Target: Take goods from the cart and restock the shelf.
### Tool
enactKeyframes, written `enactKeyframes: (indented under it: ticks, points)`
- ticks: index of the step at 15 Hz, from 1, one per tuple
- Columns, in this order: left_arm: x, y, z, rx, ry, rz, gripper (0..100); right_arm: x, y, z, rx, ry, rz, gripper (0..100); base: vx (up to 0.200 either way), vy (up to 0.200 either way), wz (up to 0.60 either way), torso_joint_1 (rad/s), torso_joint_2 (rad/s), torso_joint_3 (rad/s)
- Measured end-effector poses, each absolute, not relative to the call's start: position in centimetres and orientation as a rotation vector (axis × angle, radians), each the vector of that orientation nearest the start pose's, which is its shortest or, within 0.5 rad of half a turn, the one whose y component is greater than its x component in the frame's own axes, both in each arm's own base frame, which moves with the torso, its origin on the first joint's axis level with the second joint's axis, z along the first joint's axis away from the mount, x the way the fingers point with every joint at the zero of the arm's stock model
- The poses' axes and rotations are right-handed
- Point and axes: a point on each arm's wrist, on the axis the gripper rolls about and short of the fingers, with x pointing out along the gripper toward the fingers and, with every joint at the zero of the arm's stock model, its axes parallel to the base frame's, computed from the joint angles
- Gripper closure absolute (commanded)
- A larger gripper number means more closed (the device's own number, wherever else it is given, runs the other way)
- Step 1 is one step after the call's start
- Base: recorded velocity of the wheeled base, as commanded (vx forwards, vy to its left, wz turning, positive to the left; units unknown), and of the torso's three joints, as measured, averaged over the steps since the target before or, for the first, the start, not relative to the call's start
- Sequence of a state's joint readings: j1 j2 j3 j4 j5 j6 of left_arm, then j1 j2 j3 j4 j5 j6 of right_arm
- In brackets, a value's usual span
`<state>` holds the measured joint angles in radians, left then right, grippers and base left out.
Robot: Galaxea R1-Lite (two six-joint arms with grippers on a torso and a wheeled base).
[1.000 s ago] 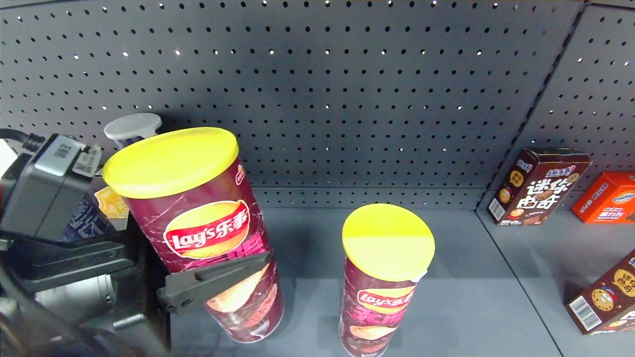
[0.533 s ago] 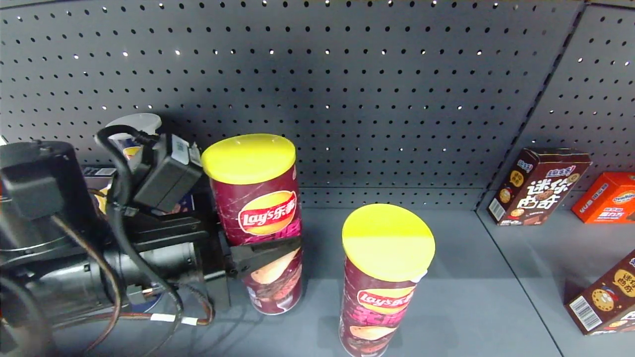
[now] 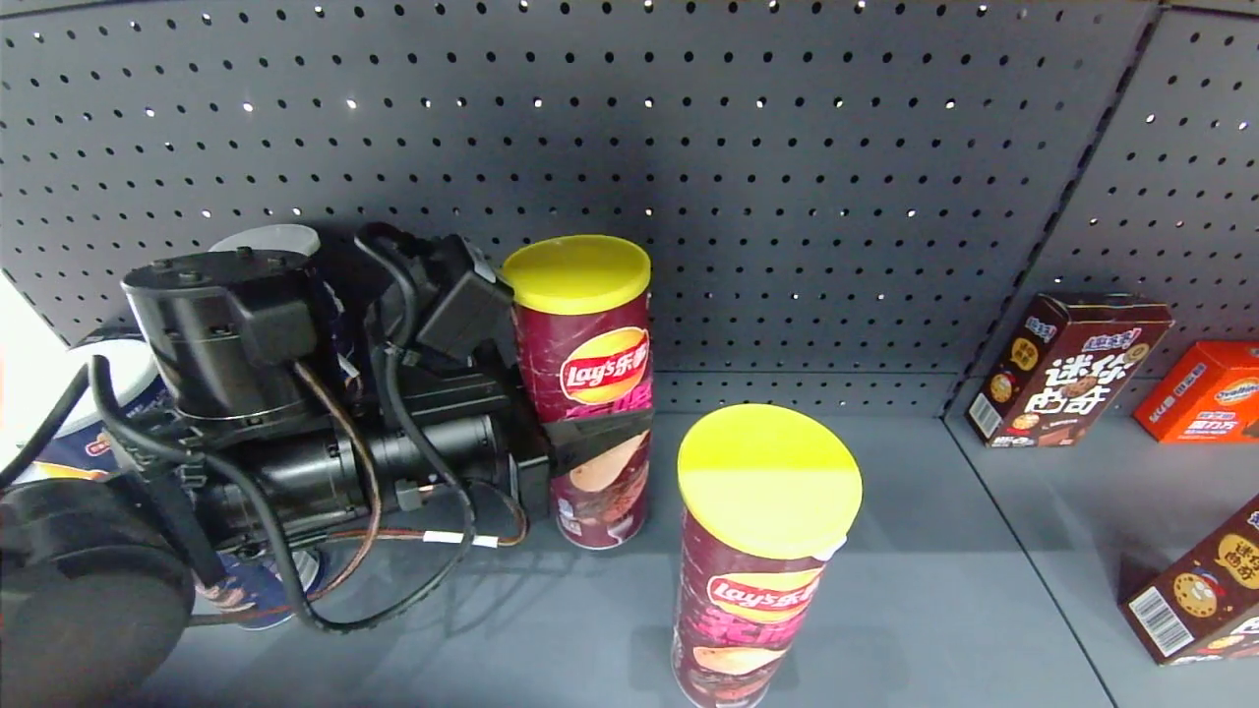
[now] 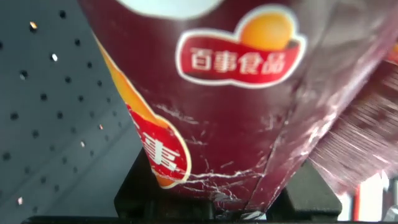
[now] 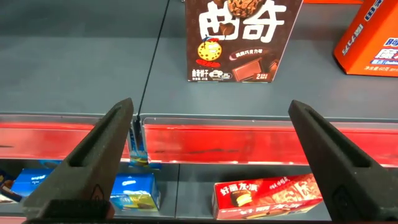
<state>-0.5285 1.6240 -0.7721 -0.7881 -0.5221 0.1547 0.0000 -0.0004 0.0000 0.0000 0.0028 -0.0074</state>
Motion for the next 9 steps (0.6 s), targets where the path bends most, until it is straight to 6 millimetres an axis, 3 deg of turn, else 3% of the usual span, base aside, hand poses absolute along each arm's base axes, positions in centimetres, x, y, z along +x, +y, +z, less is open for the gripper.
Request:
enactKeyframes:
  ticks: [9]
  points:
    - [29.0,-18.0,19.5,0.134,-0.082,-1.046,100,-2.3,0.0,7.5,-0.007,0.0,0.003,0,0.0,0.0,0.0,0.0,0.0,0.0]
